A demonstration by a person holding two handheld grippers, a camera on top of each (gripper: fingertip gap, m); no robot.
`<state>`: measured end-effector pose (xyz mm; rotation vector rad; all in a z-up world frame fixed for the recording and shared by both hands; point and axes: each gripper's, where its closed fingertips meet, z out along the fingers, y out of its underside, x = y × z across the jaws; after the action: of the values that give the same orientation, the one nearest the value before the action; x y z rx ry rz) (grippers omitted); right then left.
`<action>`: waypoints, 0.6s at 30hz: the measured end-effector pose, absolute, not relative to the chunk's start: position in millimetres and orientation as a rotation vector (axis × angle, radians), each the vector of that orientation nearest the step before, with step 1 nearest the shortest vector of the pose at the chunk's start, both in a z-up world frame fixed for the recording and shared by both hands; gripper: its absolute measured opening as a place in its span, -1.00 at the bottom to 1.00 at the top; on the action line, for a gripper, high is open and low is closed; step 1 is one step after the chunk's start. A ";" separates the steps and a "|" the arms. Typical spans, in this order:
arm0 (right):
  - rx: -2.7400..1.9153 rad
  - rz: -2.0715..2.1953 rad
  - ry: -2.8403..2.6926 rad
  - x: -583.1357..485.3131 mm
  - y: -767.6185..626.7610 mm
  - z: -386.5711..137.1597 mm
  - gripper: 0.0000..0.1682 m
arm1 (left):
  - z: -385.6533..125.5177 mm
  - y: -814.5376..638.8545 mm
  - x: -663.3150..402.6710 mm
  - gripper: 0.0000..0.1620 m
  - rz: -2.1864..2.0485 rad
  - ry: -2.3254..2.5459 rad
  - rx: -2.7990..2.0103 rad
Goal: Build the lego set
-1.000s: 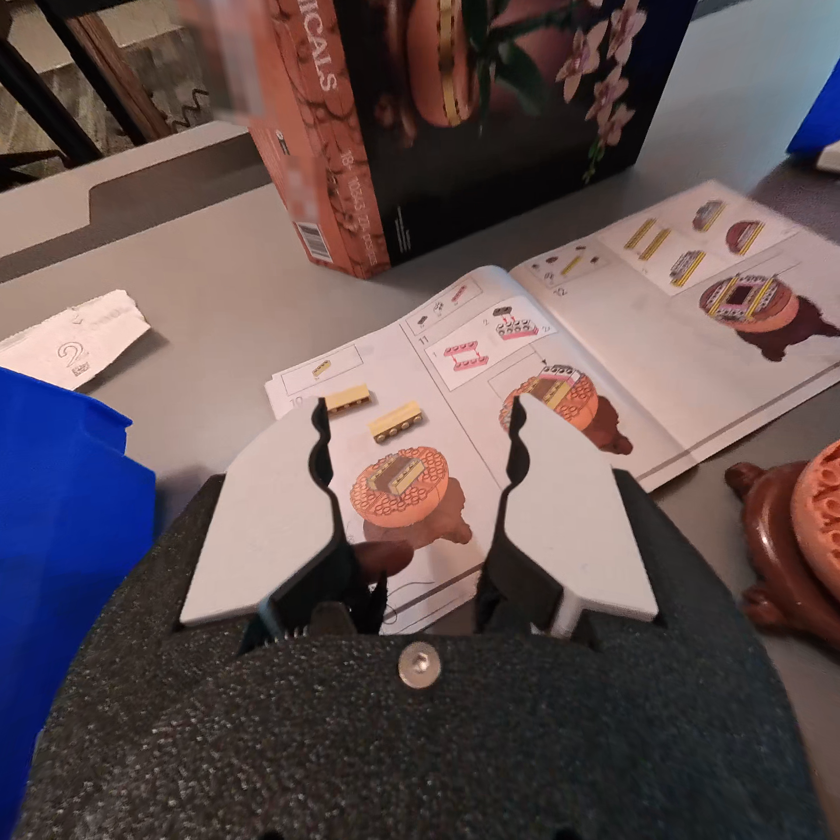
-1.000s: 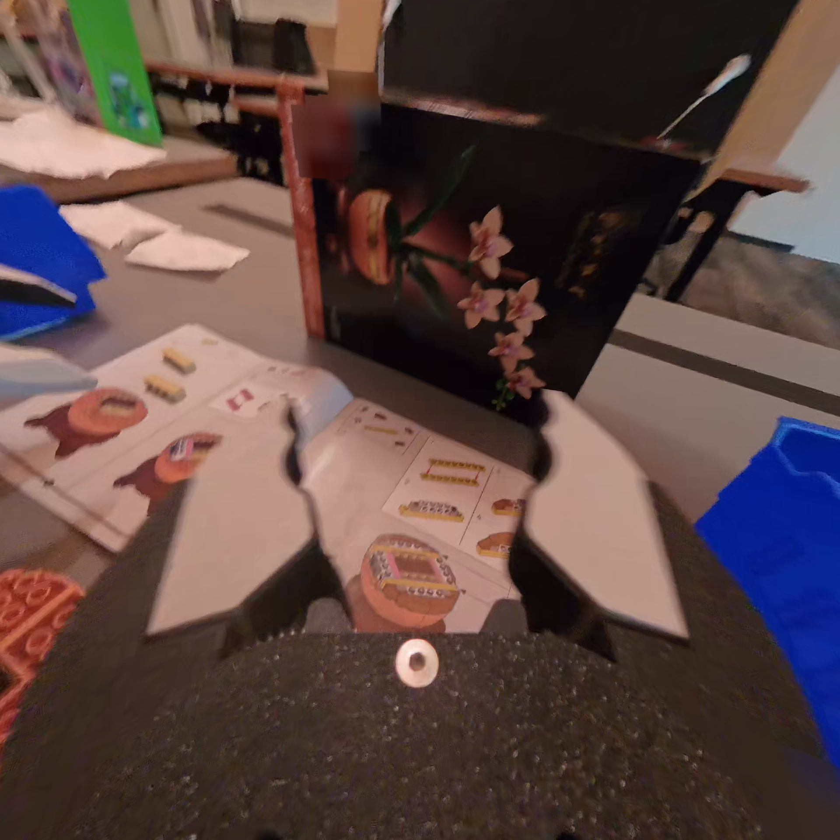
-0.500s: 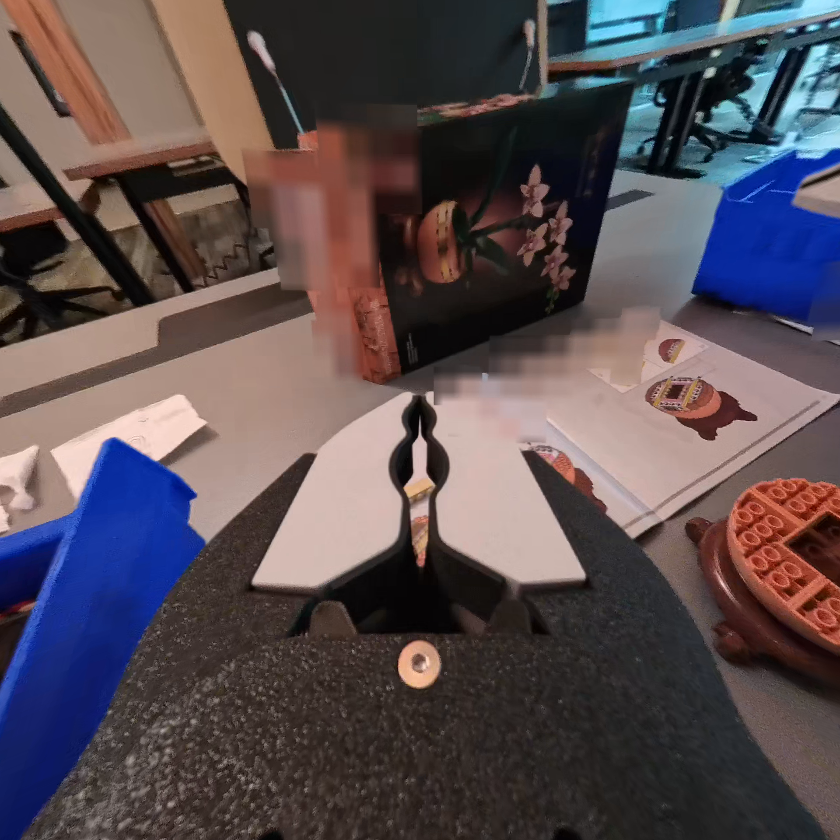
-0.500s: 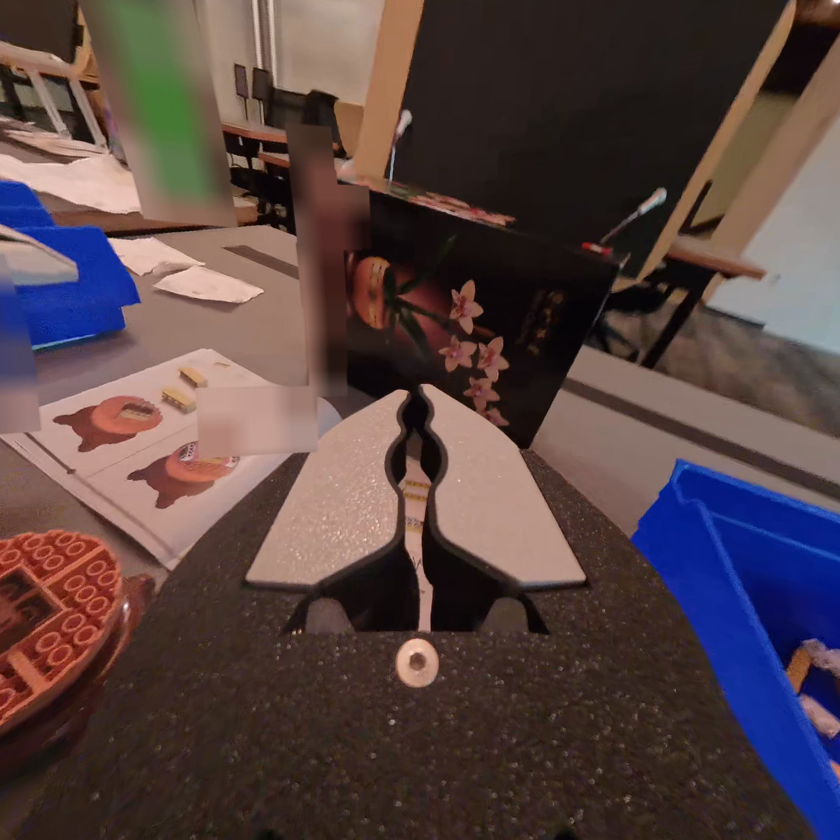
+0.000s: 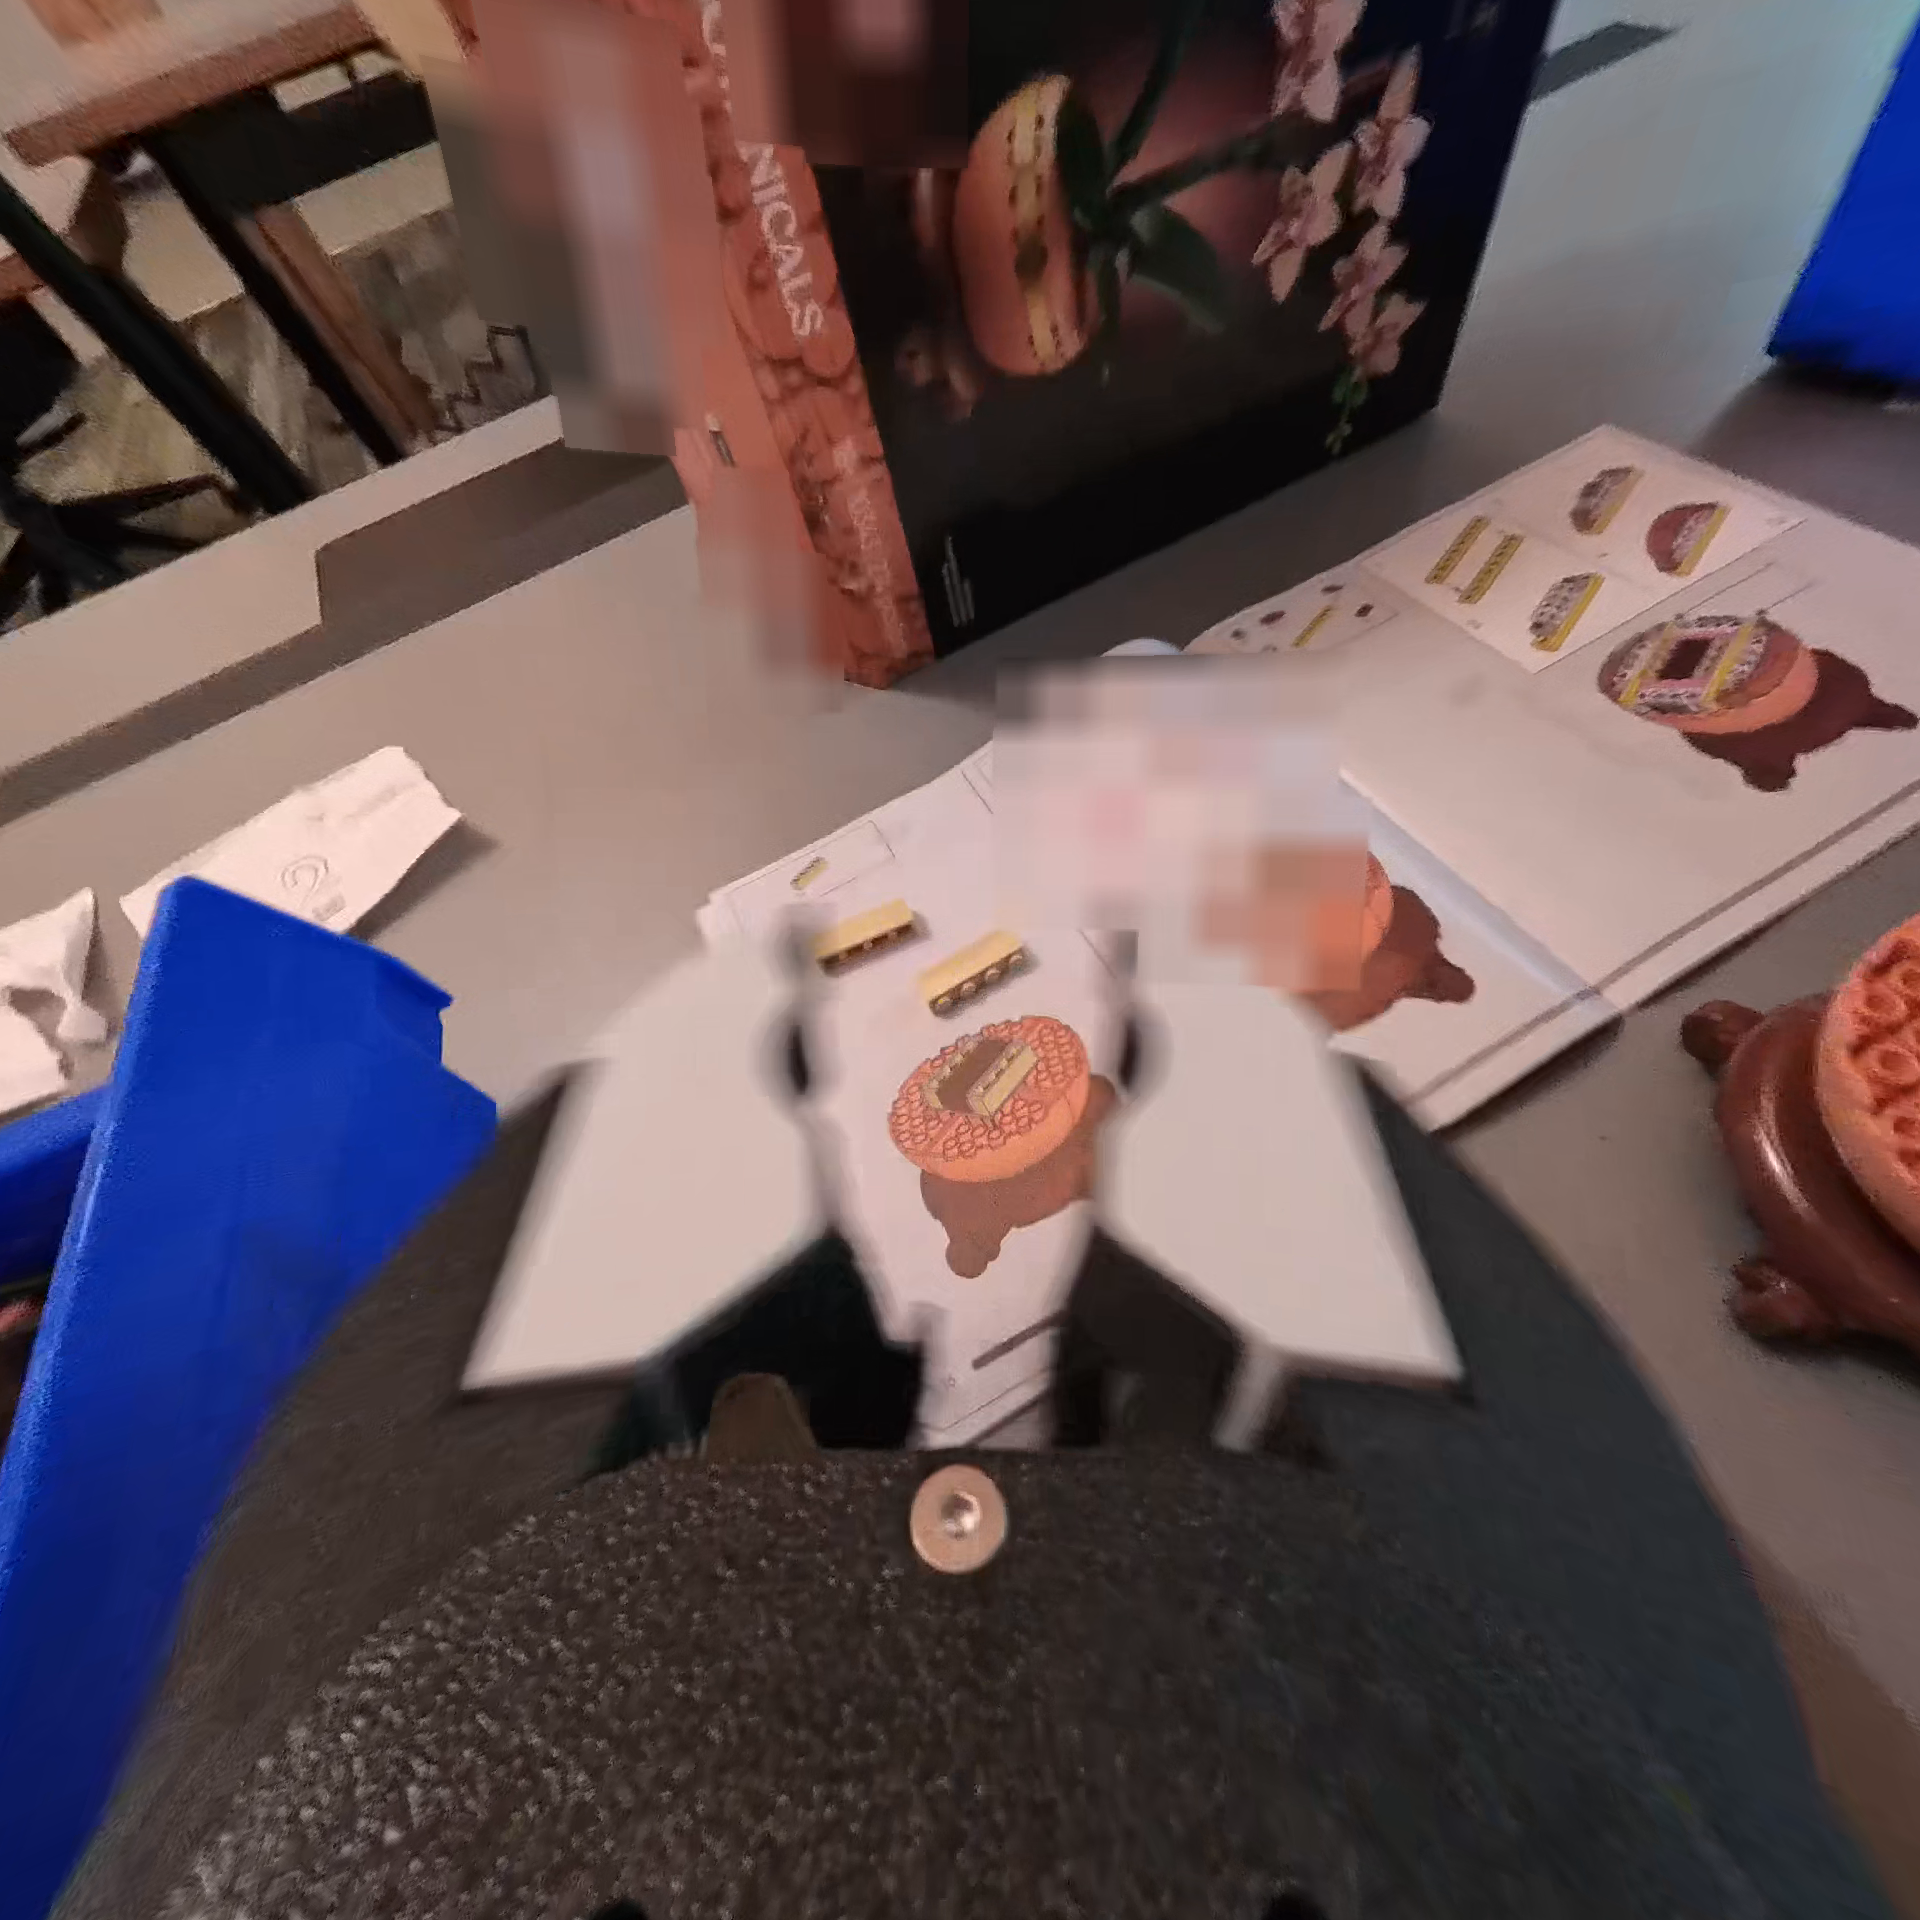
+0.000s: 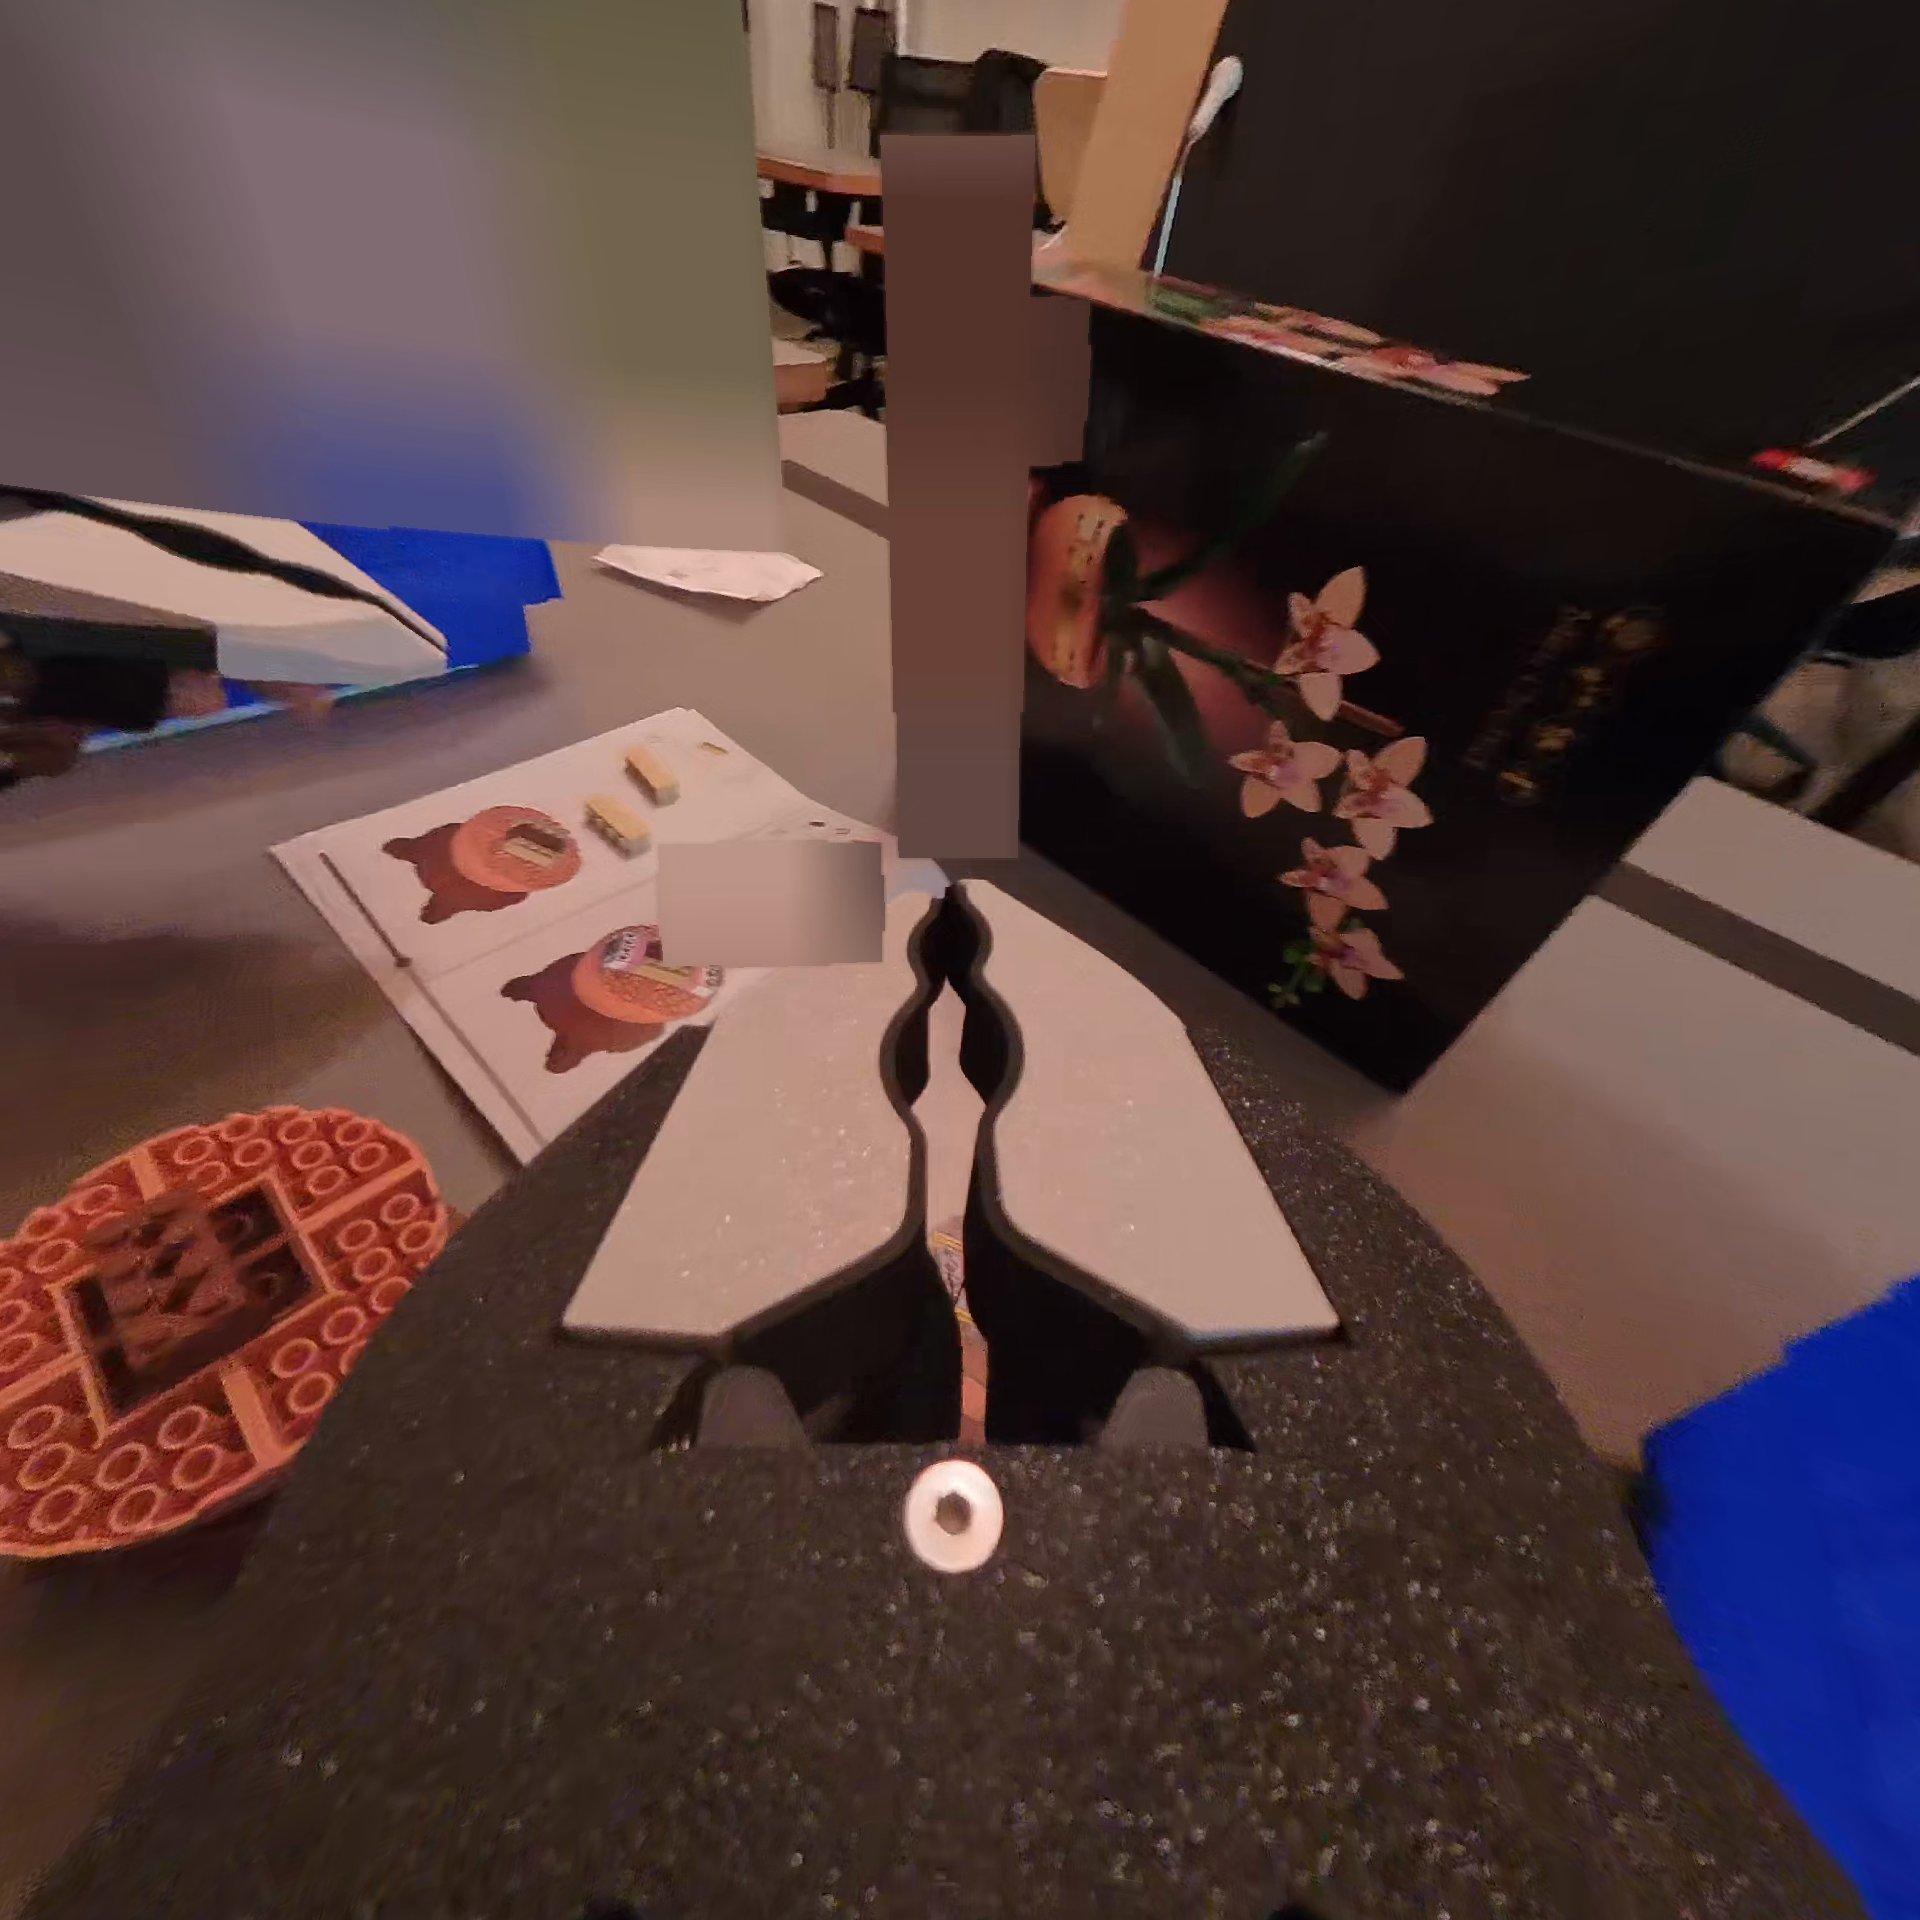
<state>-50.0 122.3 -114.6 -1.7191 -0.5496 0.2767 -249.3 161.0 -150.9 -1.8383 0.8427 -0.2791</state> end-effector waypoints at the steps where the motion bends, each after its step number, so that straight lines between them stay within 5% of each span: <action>1: -1.724 0.300 -0.563 -53.8 125.8 -115.1 -1.00 | -151.2 157.9 -247.2 -1.00 -0.304 0.876 -1.816; 2: -1.713 0.313 -0.582 -58.5 131.0 -114.4 -0.81 | -155.4 156.6 -246.4 -1.00 -0.327 0.889 -1.841; 4: -1.742 0.336 -0.637 -72.0 144.9 -117.9 -0.07 | -167.3 159.8 -250.2 -0.97 -0.311 0.893 -1.903; 6: -1.784 0.390 -0.808 -95.6 153.3 -126.3 -0.11 | -179.7 163.2 -257.6 -0.02 -0.269 0.873 -1.983; 7: -1.775 0.428 -0.907 -110.2 156.4 -129.6 -0.16 | -185.3 161.4 -259.2 0.10 -0.279 0.879 -2.018; 14: -1.941 0.728 -1.221 -194.0 190.0 -173.9 0.10 | -200.6 155.2 -271.8 -0.02 -0.336 0.836 -2.071; 18: -1.968 0.752 -1.369 -220.8 194.7 -199.2 -0.17 | -205.2 151.4 -275.7 -0.07 -0.348 0.834 -2.076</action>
<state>-220.8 194.7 -199.2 -1.9685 -1.3692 0.7519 -275.7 151.4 -205.2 -2.0760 0.8335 -0.3485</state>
